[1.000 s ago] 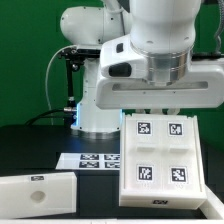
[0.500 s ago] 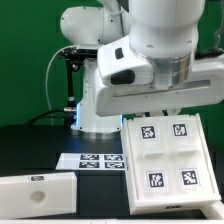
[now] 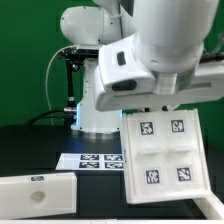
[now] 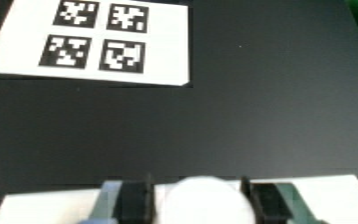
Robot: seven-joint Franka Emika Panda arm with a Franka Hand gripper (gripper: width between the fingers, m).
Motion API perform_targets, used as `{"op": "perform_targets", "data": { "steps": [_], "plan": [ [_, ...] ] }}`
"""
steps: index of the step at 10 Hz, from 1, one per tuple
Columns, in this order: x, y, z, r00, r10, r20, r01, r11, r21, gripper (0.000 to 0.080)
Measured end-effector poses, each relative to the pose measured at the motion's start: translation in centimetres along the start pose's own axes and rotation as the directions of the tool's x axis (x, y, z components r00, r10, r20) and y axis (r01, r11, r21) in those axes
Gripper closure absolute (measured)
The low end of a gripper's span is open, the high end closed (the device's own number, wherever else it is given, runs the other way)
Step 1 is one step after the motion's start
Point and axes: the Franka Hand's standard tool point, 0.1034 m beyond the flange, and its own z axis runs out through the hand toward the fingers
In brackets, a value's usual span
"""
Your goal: Assemble cabinet
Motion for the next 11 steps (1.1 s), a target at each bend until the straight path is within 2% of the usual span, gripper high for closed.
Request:
{"op": "perform_targets", "data": {
  "steps": [3,4,5,6,8,9,11],
  "plan": [
    [0.0,0.1,0.5,1.0,0.012,0.016,-0.012,1.0,0.0,0.0578],
    [-0.3,0.0,0.5,0.995,0.044,0.089,-0.044,0.999,-0.004,0.0578],
    [0.7,0.1,0.0,0.991,0.064,0.115,-0.064,0.998,-0.006,0.0578],
    [1.6,0.2,-0.3,0.992,0.067,0.105,-0.067,0.998,-0.006,0.0578],
    [1.4,-0.7,-0.2,0.993,0.058,0.104,-0.056,0.998,-0.015,0.0578],
    [1.9,-0.9,0.0,0.993,0.056,0.103,-0.054,0.998,-0.017,0.0578],
    [1.8,-1.1,-0.4,0.995,0.055,0.08,-0.054,0.998,-0.018,0.0578]
  ]
}}
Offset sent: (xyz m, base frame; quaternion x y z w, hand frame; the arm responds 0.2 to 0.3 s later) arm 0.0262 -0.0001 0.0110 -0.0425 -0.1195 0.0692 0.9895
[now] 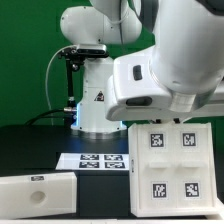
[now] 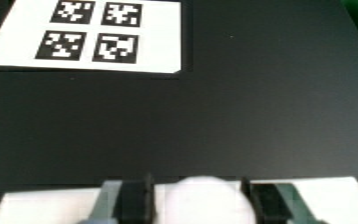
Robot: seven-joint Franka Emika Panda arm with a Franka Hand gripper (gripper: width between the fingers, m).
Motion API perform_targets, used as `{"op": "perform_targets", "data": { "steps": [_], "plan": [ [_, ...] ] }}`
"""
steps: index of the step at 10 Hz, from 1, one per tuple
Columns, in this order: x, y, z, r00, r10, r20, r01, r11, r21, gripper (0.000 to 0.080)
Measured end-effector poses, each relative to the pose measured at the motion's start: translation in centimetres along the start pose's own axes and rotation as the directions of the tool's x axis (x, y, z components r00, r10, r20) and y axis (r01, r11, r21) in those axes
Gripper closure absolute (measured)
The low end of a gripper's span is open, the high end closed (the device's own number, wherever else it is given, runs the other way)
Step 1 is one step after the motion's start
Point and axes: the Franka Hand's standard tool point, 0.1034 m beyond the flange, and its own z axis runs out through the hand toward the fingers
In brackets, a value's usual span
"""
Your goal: Assemble cabinet
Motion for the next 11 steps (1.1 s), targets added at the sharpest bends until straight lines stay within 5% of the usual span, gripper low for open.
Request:
{"op": "perform_targets", "data": {
  "steps": [6,7,8,10,11],
  "plan": [
    [1.0,0.1,0.2,1.0,-0.001,-0.021,0.001,1.0,0.001,0.0578],
    [1.0,0.1,0.2,1.0,0.0,-0.02,0.0,1.0,0.001,0.0403],
    [0.5,0.0,0.0,1.0,0.012,-0.006,-0.012,1.0,0.003,0.0403],
    [-0.5,0.2,-0.4,0.999,0.038,0.008,-0.038,0.999,0.009,0.009],
    [-0.2,0.3,-0.7,0.999,0.04,0.006,-0.04,0.999,0.006,0.009]
  ]
}}
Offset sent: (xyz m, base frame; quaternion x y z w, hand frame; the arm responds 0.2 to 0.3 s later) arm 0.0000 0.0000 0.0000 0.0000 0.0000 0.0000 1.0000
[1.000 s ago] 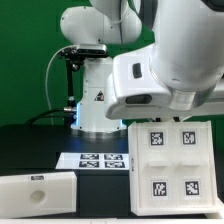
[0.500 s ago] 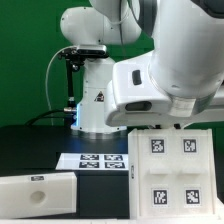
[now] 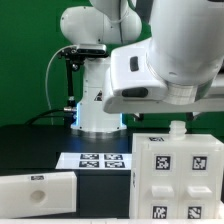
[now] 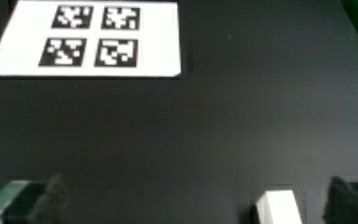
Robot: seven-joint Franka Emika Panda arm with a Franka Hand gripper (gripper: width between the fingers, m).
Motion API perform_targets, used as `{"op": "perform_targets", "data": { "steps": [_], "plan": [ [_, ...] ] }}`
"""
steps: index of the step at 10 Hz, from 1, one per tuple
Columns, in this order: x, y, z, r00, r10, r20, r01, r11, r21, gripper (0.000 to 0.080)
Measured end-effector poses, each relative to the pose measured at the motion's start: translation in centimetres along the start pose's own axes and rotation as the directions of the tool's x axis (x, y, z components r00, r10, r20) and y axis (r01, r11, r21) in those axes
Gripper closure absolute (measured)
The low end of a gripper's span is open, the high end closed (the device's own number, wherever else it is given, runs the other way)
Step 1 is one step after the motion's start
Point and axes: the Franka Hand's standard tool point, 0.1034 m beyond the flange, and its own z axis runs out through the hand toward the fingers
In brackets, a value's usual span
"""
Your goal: Assemble cabinet
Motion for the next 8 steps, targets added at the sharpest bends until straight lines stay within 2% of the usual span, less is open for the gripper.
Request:
{"op": "perform_targets", "data": {
  "steps": [1,2,5,6,8],
  "plan": [
    [-0.6,-0.2,-0.4,1.0,-0.001,-0.007,0.001,1.0,-0.004,0.0018],
    [-1.3,-0.4,-0.4,1.0,0.003,-0.009,-0.003,1.0,-0.006,0.0005],
    [-3.2,-0.8,0.4,0.999,0.014,-0.036,-0.014,1.0,-0.007,0.0002],
    [-3.3,-0.8,1.0,0.999,0.001,-0.035,-0.001,1.0,-0.007,0.0002],
    [-3.1,-0.7,1.1,0.999,0.002,-0.035,-0.002,1.0,-0.007,0.0002]
  ]
}}
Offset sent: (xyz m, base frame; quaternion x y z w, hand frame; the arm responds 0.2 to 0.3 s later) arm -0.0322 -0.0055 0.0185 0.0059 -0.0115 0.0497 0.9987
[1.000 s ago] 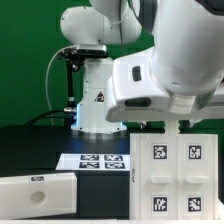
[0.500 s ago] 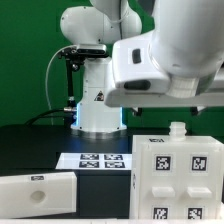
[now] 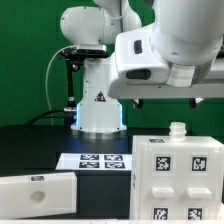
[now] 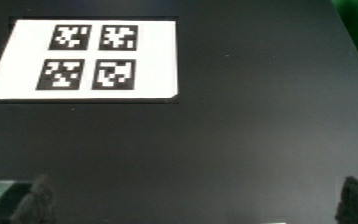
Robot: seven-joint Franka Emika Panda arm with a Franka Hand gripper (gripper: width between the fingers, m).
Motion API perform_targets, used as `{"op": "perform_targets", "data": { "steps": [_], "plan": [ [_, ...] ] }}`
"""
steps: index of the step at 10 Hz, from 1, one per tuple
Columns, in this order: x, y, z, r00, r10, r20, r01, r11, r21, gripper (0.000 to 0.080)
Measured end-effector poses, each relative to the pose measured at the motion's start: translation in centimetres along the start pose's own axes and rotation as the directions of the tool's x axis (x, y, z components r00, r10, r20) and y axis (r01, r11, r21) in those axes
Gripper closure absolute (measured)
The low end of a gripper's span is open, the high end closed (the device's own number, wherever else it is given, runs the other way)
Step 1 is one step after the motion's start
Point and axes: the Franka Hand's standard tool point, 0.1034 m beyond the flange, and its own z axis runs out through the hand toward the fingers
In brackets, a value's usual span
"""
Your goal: Assemble cabinet
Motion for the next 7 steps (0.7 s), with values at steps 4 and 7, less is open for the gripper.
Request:
{"op": "perform_targets", "data": {
  "steps": [4,7],
  "plan": [
    [0.8,2.9,1.4,0.992,0.108,-0.073,-0.104,0.993,0.056,0.0002],
    [1.4,2.8,1.0,0.995,0.073,-0.072,-0.069,0.996,0.049,0.0002]
  ]
}}
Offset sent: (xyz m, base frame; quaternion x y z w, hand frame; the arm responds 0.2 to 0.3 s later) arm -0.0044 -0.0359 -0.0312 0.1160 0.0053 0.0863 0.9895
